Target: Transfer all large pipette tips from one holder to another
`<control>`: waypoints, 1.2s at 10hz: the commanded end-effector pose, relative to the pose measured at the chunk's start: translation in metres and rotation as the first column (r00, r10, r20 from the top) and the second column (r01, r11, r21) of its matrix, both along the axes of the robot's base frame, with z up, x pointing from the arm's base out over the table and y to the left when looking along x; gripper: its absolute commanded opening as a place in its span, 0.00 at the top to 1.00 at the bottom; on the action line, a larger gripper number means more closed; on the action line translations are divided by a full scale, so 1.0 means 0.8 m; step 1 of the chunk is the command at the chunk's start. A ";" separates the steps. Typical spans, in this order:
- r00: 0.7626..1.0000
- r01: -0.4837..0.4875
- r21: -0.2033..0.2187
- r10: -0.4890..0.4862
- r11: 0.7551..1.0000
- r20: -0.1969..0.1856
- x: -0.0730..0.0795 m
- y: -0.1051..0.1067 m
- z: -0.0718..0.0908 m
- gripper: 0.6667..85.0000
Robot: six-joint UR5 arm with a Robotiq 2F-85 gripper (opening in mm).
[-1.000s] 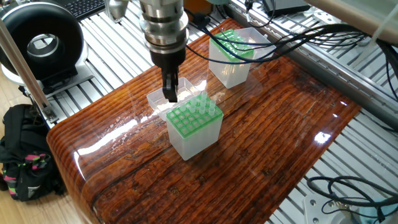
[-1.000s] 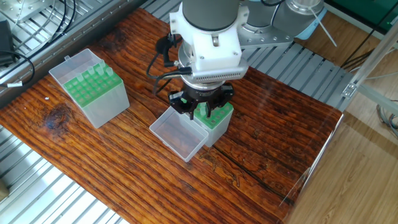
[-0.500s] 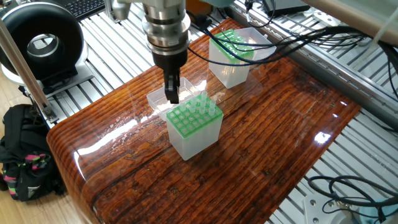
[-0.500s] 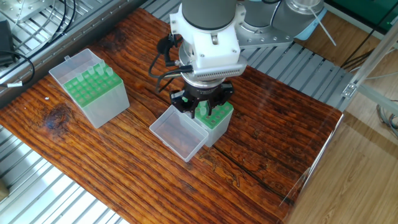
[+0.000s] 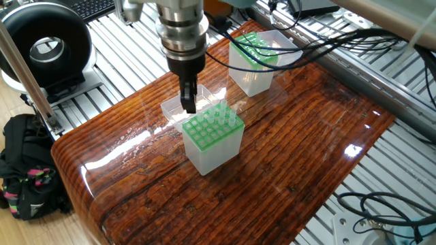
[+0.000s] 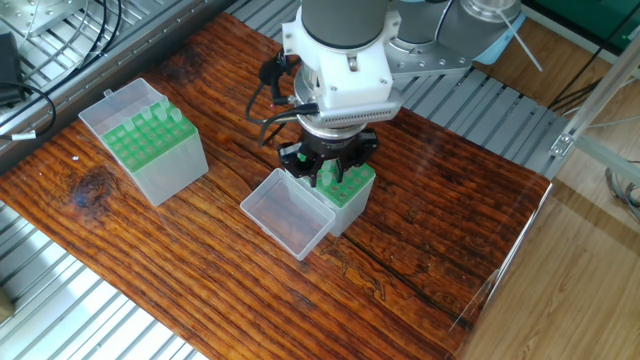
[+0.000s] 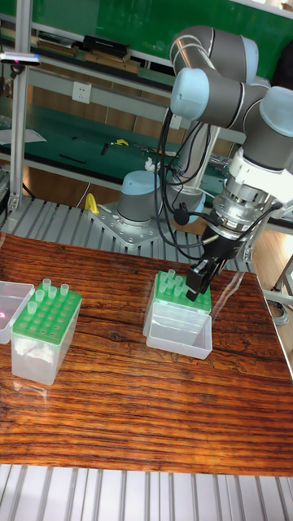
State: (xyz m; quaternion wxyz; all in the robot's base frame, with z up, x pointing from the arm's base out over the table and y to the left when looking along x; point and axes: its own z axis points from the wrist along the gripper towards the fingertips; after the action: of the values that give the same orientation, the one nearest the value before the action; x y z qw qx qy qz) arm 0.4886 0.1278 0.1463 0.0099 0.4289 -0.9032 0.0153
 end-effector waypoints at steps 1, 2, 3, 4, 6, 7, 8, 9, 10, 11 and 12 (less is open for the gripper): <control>1.000 0.007 0.014 -0.007 1.000 0.006 -0.004 0.005 -0.004 0.55; 1.000 0.007 0.017 -0.007 1.000 0.006 -0.006 0.006 -0.004 0.55; 1.000 0.007 0.021 -0.007 1.000 0.009 -0.007 0.007 -0.005 0.55; 1.000 0.007 0.031 -0.007 1.000 0.009 -0.010 0.008 -0.004 0.55; 1.000 0.004 0.018 -0.005 1.000 0.024 -0.008 0.002 -0.002 0.55; 1.000 0.006 0.020 -0.006 1.000 0.027 -0.008 0.002 -0.005 0.55; 1.000 0.007 0.020 -0.008 1.000 0.030 -0.007 0.002 -0.006 0.56; 0.999 0.010 0.022 -0.011 1.000 0.032 -0.007 0.003 -0.006 0.56; 0.999 0.010 0.022 -0.011 1.000 0.033 -0.006 0.003 -0.007 0.57; 0.999 0.013 0.023 -0.014 1.000 0.033 -0.006 0.003 -0.007 0.57; 0.999 0.016 0.023 -0.017 1.000 0.033 -0.007 0.003 -0.007 0.58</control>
State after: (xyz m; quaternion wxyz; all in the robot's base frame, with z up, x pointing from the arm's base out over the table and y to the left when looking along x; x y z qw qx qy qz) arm 0.4833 0.1277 0.1403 -0.0058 0.4253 -0.9049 0.0175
